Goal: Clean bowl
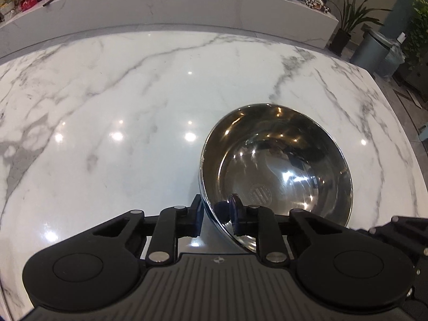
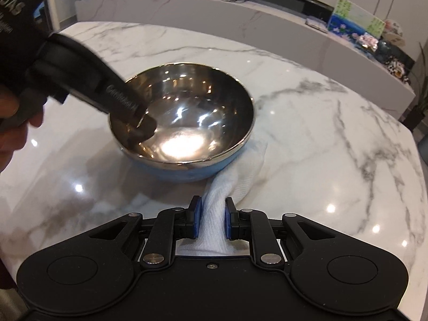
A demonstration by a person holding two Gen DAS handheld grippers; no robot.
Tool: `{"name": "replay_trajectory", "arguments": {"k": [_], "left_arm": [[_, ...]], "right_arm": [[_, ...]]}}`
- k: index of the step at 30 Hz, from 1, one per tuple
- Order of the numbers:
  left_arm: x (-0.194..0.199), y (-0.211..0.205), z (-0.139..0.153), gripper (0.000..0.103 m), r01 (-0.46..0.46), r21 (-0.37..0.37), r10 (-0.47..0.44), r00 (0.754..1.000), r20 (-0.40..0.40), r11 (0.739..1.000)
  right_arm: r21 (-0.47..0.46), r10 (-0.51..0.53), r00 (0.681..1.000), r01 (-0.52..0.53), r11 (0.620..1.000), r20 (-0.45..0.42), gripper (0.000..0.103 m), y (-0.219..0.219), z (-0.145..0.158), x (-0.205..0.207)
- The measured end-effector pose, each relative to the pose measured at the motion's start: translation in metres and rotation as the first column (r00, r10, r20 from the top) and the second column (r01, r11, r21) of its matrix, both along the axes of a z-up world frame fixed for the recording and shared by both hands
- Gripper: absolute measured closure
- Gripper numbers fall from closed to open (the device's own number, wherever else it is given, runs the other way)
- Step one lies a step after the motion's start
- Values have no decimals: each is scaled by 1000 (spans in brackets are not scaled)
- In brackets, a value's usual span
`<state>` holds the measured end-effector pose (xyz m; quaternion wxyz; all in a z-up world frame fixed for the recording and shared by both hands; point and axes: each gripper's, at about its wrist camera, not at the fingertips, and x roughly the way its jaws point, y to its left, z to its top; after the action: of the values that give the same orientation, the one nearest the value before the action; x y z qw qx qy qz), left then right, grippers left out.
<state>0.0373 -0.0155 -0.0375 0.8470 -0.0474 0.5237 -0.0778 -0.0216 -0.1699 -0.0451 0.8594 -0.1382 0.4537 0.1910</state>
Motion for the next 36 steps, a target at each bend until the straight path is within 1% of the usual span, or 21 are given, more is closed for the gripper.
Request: {"name": "replay_trajectory", "arguments": {"k": [1,4,5,9,12,13,14,19,21,25,26,28,30,32,36], "left_arm": [[0,0,0,83,-2,-2,2,1000,-10,1000],[-2,1,0,74,-12,-8,12,999,-39,1000],[-2,1,-1,74,-12,-9,12,999,-41,1000],[-3,-2,1,74,8,11,-8,1000,-23,1000],[-5,-5,2,78,26,30,-25,1000,-6,999],[-5,-6,2,82,31,39,-31,1000,1,999],[-5,-7,2,84,33,47,-33,999,11,998],[3,-3,2,87,10,31,-11,999,35,999],[5,-1,1,87,3,23,-3,1000,20,1000],[2,0,-1,73,-13,19,14,999,-31,1000],[2,0,-1,71,-15,17,16,999,-38,1000],[1,0,-2,71,-16,9,16,999,-46,1000],[0,1,-2,71,-11,9,11,999,-48,1000],[0,1,-2,72,-3,11,4,999,-47,1000],[0,-1,-1,75,12,25,-11,1000,-28,1000]], "right_arm": [[3,0,1000,0,1000,-2,88,0,0,0],[12,-11,1000,11,1000,2,88,-3,2,1],[14,-17,1000,17,1000,6,88,-4,3,2],[37,-52,997,50,998,59,88,-14,13,3],[62,-80,991,74,995,109,88,-23,25,4],[69,-86,990,78,995,116,88,-25,27,4],[77,-91,989,82,994,120,88,-27,29,5],[71,-78,990,70,995,115,88,-25,27,6],[66,-59,992,52,996,107,88,-22,26,4],[46,-16,997,13,999,75,88,-12,19,1],[41,-3,998,0,999,61,88,-8,16,0],[25,24,999,-25,999,31,88,-1,9,-1],[10,38,999,-38,999,20,88,4,5,-3],[2,39,999,-39,999,24,88,5,5,-3],[23,10,998,-12,1000,59,88,-1,13,-2]]}}
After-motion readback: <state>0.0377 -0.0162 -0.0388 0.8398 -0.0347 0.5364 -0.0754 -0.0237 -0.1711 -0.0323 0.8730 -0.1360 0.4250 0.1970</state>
